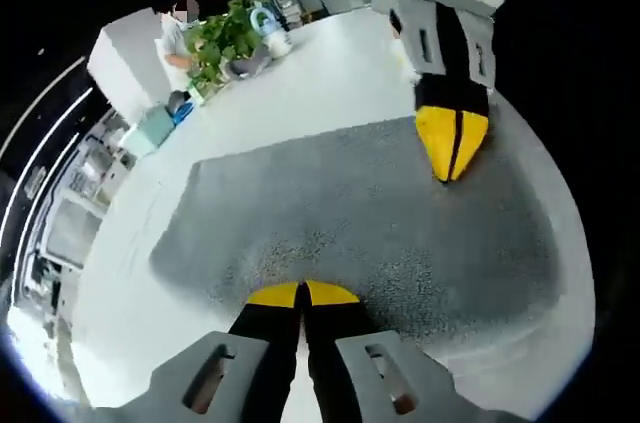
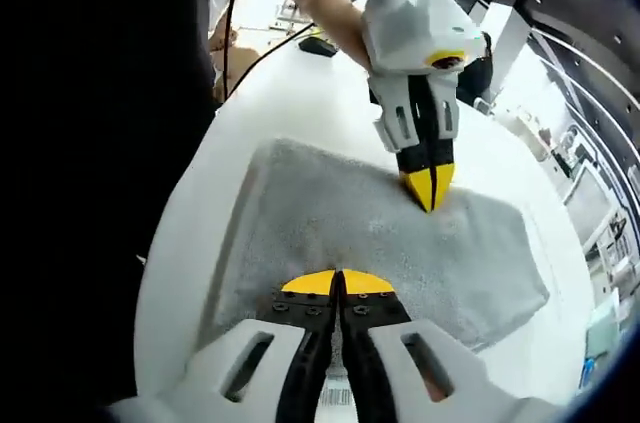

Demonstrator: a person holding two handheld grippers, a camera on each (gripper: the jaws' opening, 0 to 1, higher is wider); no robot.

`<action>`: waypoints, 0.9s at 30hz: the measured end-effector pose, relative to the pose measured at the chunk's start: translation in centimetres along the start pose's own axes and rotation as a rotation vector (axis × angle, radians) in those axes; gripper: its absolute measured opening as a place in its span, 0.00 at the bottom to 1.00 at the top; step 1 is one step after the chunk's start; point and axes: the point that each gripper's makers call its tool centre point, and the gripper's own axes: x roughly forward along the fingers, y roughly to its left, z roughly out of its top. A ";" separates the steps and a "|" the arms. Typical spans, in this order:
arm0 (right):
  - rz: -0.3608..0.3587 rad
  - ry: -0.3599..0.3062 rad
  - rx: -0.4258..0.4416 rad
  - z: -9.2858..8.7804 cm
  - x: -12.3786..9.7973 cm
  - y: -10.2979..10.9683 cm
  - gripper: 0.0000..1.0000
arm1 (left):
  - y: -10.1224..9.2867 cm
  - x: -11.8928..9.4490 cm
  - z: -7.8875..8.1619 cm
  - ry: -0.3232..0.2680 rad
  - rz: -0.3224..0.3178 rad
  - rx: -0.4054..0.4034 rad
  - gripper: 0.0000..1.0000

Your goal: Fold the towel on the table until its edges align and the towel forms a compact rectangular stack.

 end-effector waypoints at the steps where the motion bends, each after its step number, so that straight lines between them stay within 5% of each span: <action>1: -0.010 0.005 -0.013 -0.3 -0.5 -0.1 0.00 | -0.8 -0.6 0.2 -0.015 -0.024 0.074 0.01; 7: -0.088 0.118 -0.151 -4.7 -4.8 -0.2 0.00 | -4.2 -4.4 -0.9 -0.016 -0.091 0.309 0.01; 13: -0.069 0.212 -0.299 -7.1 -7.4 0.9 0.00 | -5.8 -7.1 -3.3 0.034 -0.101 0.344 0.05; 19: -0.041 0.223 -0.411 -7.2 -7.3 2.2 0.29 | -6.8 -8.1 -3.6 0.025 -0.113 0.415 0.24; 23: -0.090 0.199 -0.456 -6.2 -6.8 1.5 0.38 | -7.2 -8.1 -3.4 -0.010 -0.115 0.443 0.43; 27: -0.123 0.177 -0.495 -5.4 -6.1 0.6 0.45 | -6.3 -8.0 -2.5 -0.042 -0.103 0.446 0.47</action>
